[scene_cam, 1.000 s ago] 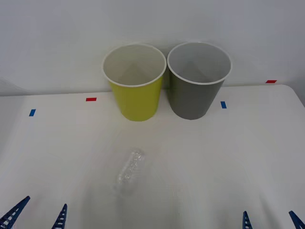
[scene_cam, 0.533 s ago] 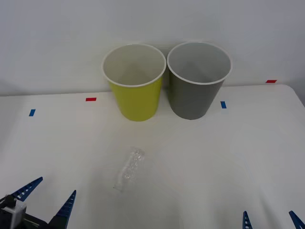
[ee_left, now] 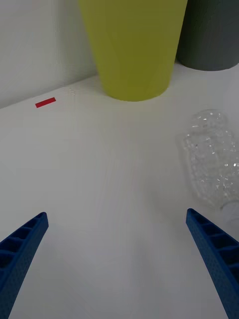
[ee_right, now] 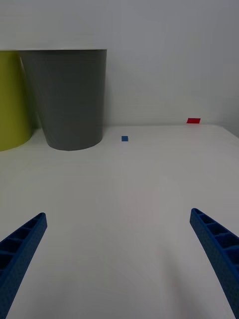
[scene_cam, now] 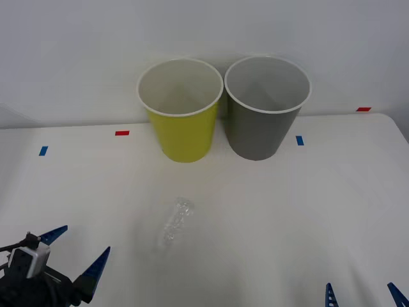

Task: Put cans in the gray bin and PET bottles in the light green bin.

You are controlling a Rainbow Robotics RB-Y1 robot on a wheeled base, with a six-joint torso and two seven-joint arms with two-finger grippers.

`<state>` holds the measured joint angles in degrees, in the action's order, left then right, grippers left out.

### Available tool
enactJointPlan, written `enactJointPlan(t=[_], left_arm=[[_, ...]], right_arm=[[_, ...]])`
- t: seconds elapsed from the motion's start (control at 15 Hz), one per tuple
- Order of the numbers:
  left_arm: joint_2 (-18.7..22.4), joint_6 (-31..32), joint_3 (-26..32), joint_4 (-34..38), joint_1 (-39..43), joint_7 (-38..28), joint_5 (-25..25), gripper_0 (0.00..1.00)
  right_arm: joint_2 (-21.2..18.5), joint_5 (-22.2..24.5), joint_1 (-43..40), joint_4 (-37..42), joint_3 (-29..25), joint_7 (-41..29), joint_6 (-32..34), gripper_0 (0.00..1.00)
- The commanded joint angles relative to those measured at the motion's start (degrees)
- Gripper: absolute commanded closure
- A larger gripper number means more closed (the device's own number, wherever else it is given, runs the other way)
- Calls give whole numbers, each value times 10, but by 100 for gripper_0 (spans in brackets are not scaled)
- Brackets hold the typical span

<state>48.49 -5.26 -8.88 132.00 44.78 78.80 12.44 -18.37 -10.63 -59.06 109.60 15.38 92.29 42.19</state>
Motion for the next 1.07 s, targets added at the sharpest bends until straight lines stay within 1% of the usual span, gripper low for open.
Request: enactJointPlan(t=[0.07,0.13,0.2,0.27,0.33,0.47,0.53,0.67,0.73,0.87,0.93,1.07], left_arm=[[35,-45,0,0,-37,-17,19,2],[47,-57,0,0,-49,-23,36,2],[64,-65,0,1,-62,-27,77,1],[77,-86,0,5,-73,-26,95,1],[92,-126,0,19,-90,-26,115,1],[105,-213,10,48,-118,-24,150,1],[106,-266,20,67,-137,-21,172,1],[107,-339,32,90,-168,-13,208,1],[109,-384,34,105,-190,-8,228,1],[109,-455,34,126,-225,0,241,0],[109,-507,34,139,-253,3,260,0],[105,-579,34,146,-297,5,300,0]], right_arm=[[0,0,0,0,0,0,0,0],[0,0,0,0,0,0,0,0],[0,0,0,0,0,0,0,0],[0,0,0,0,0,0,0,0],[0,0,0,0,0,0,0,0],[0,0,0,0,0,0,0,0],[0,0,0,0,0,0,0,0],[0,0,0,0,0,0,0,0],[0,0,0,0,0,0,0,0],[0,0,0,0,0,0,0,0],[0,0,0,0,0,0,0,0],[0,0,0,0,0,0,0,0]])
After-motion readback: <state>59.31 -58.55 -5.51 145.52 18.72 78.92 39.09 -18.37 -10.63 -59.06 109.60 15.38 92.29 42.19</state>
